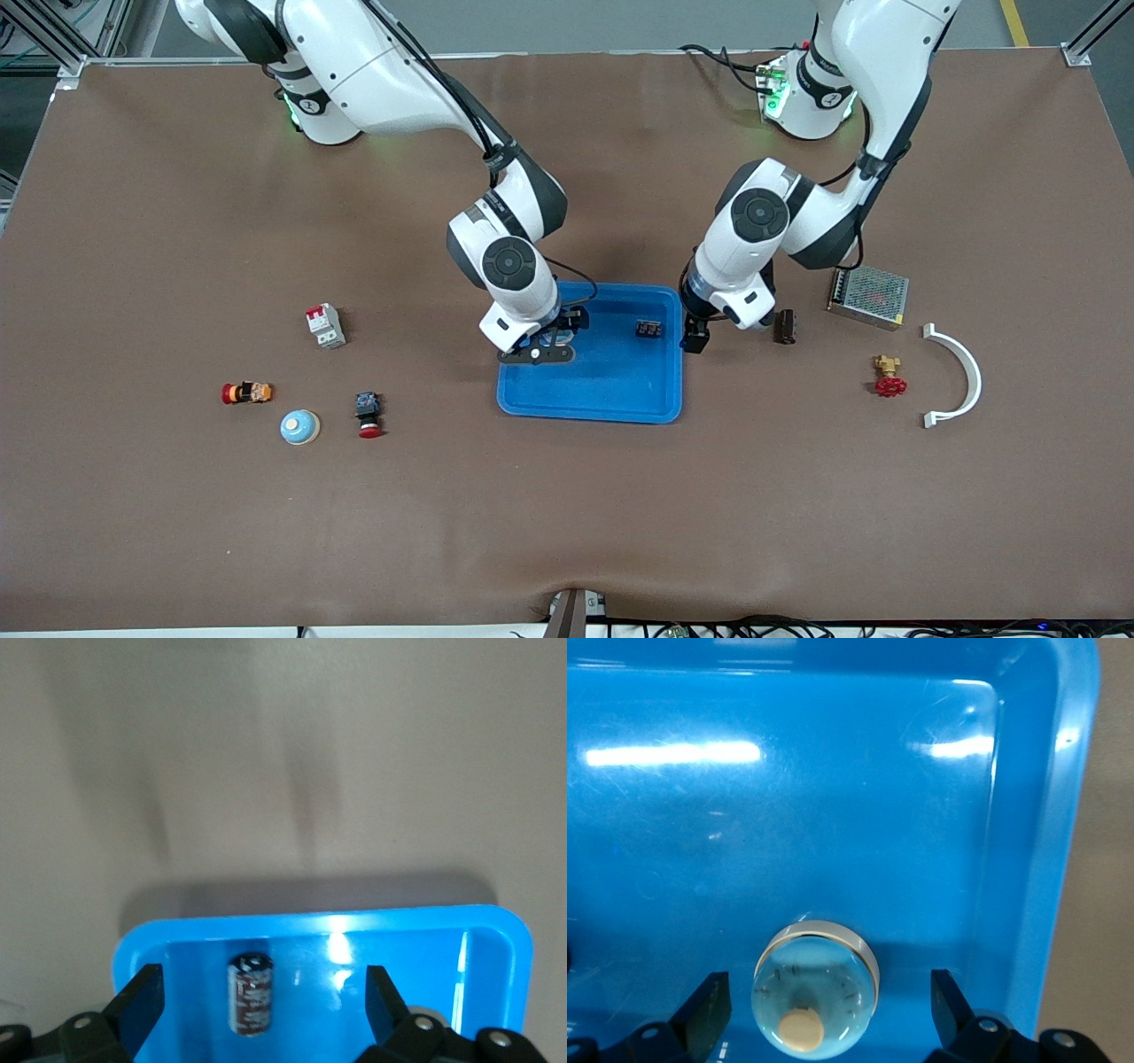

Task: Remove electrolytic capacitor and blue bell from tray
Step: 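Move the left gripper to the capacitor while the right gripper reaches the bell, then grasp the capacitor with the left gripper while the right gripper grasps the bell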

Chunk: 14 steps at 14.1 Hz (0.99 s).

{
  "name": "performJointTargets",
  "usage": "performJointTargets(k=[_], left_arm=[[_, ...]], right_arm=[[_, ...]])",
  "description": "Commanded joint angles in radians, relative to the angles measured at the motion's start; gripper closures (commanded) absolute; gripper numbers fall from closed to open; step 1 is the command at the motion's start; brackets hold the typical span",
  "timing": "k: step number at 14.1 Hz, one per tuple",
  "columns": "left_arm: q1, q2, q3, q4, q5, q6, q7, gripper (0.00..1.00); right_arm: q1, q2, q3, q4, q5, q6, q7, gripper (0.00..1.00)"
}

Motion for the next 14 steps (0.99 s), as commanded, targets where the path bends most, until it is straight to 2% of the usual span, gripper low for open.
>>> performJointTargets(k=[1,4,8,14], left_arm=[[-0.039,0.047,0.005,0.053,0.024,-0.024,-0.063,0.00],[-0.068,0.079,0.008,0.075,0.031,-0.024,-0.066,0.00],[-0.107,0.133,0.010,0.076,0.100,-0.024,-0.088,0.00],[-0.108,0.148,0.010,0.078,0.140,-0.021,-0.117,0.00]], right_arm=[[0.018,0.005,-0.007,-0.002,0.001,0.011,0.024,0.00],[0.020,0.014,-0.007,0.000,0.000,0.013,0.024,0.00],[0.027,0.017,-0.007,0.000,0.000,0.013,0.024,0.00],[0.034,0.038,-0.007,0.003,0.000,0.051,0.024,0.00]])
